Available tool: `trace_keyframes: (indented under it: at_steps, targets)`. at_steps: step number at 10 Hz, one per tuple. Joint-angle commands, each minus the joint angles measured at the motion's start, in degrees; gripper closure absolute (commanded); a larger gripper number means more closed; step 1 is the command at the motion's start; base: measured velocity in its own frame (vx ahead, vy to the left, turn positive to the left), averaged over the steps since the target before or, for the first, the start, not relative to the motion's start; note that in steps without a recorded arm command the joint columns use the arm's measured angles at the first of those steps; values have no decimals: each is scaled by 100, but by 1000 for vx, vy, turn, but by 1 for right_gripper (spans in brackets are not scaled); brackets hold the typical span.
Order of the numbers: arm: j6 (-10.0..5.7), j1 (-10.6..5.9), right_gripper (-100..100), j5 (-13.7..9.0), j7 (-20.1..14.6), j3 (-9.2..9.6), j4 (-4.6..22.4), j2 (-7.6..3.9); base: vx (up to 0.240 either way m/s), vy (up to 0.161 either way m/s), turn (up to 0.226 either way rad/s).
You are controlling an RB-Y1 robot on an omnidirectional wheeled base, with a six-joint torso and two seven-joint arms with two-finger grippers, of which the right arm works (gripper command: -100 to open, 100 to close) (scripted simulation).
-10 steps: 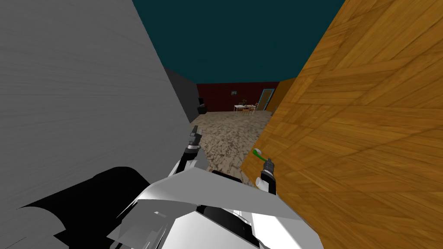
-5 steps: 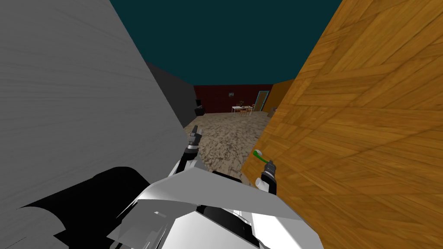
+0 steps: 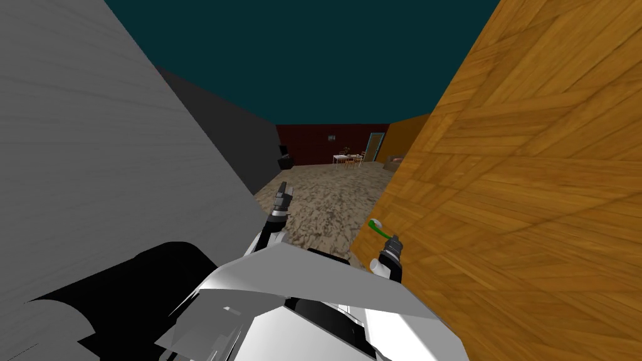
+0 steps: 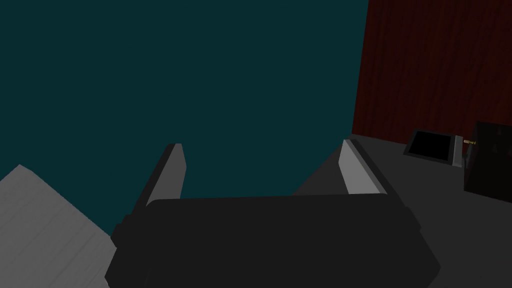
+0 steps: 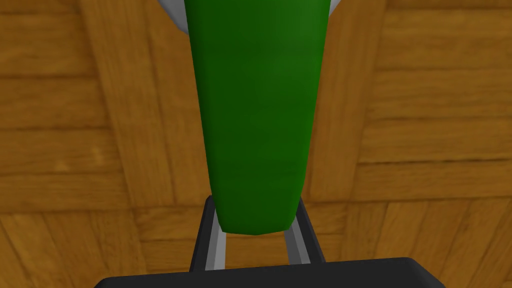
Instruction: Push the door open
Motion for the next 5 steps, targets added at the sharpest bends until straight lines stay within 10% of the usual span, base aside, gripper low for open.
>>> trace_keyframes:
  at_steps: [1, 5]
  targets:
    - [-53, -66, 100, -44, 36, -46, -12, 60, 173, 81, -88]
    - [-74, -25, 100, -132, 89, -189, 19, 132, 108, 65, -46]
